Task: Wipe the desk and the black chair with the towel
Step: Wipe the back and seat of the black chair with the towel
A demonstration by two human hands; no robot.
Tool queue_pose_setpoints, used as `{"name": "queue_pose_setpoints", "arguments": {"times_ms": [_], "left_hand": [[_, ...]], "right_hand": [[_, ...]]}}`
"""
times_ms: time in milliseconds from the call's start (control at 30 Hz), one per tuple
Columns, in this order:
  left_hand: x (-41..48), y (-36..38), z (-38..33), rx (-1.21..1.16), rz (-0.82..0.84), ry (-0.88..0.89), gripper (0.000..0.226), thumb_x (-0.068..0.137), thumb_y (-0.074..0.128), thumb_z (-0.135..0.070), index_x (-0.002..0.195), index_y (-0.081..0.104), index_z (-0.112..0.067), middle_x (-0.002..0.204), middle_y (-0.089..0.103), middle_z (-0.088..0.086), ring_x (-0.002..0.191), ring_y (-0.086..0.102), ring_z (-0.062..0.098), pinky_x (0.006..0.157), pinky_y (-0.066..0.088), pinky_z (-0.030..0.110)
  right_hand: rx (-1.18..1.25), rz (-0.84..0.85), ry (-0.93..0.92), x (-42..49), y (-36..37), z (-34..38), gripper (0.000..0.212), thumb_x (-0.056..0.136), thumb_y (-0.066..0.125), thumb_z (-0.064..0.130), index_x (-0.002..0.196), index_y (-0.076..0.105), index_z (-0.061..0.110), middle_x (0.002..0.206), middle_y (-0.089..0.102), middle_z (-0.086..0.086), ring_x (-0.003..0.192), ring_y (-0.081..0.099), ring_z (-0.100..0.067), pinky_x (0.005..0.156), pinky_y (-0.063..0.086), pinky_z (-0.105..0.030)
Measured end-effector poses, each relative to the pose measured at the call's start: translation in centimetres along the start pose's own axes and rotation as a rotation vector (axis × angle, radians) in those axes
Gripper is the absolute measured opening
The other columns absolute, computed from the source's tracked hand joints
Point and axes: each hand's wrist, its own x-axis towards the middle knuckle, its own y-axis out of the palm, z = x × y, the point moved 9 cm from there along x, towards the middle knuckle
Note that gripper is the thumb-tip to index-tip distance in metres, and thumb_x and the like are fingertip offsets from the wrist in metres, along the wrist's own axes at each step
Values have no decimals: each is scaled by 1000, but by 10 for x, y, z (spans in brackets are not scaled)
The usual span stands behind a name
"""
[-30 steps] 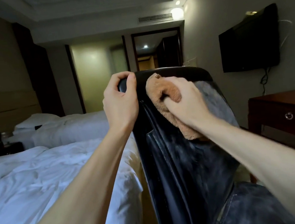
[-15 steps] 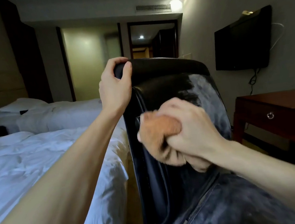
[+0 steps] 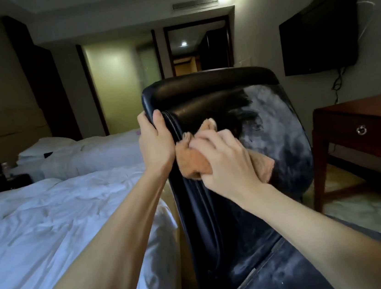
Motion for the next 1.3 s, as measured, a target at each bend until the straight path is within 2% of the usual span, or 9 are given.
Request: {"name": "queue_pose_setpoints", "arguments": {"times_ms": [100,267,367,533,667,833,1067,1233,1300], "left_hand": [[-1,4,2,-3,-17,-25,34,113,33,-36,128,50,-10,93,55,-15,100,54,20,81,34,29],[-7,9,4,35,-38,-9,40,113,29,-39,126,49,-7,101,62,3,98,59,29,79,37,35],[-7,14,5,64,-60,-32,40,113,29,-40,125,48,-7,101,62,6,101,59,34,80,38,38],[-7,13,3,60,-47,-38,38,113,30,-37,121,49,-5,100,60,4,98,57,30,77,36,36],[-8,5,1,66,-52,7,37,113,31,-39,119,49,-7,100,64,6,98,60,33,86,45,44],[-8,-4,8,80,-85,49,33,113,32,-37,117,48,-9,83,56,-9,82,57,24,71,32,35],[-7,-3,9,51,-125,106,39,113,34,-36,124,50,-2,106,66,18,99,61,39,75,35,41],[-11,-3,8,23,-99,69,35,113,34,-34,119,50,-4,83,55,-11,85,52,23,71,28,31],[-12,-5,6,26,-86,70,34,113,34,-34,118,50,-5,83,54,-9,84,50,22,71,27,31]], "right_hand": [[-47,52,-155,-46,4,6,48,69,69,10,116,68,20,127,60,-5,97,51,-31,79,47,-41],[-39,255,-281,-75,2,2,58,55,76,14,112,67,24,120,60,0,98,52,-25,68,53,-39],[13,122,-181,-34,-38,-8,60,56,68,18,116,63,24,119,61,-1,101,56,-28,60,54,-37],[122,-179,100,57,-76,-43,58,71,68,14,128,60,23,135,49,-3,122,51,-29,88,52,-46],[12,-148,200,92,-31,-72,58,83,69,23,139,55,30,147,43,-2,133,42,-29,94,47,-42],[133,-163,310,70,11,-78,59,87,63,28,144,52,30,146,49,1,130,46,-29,103,44,-45],[233,-174,231,-37,4,-32,53,69,60,29,119,71,16,119,61,-7,107,59,-32,90,48,-38],[364,-54,241,-98,10,-15,46,68,63,19,112,69,26,119,58,5,112,58,-20,88,53,-41],[392,9,219,-92,0,-21,51,63,66,13,111,67,29,118,58,9,111,60,-19,86,54,-46]]}}
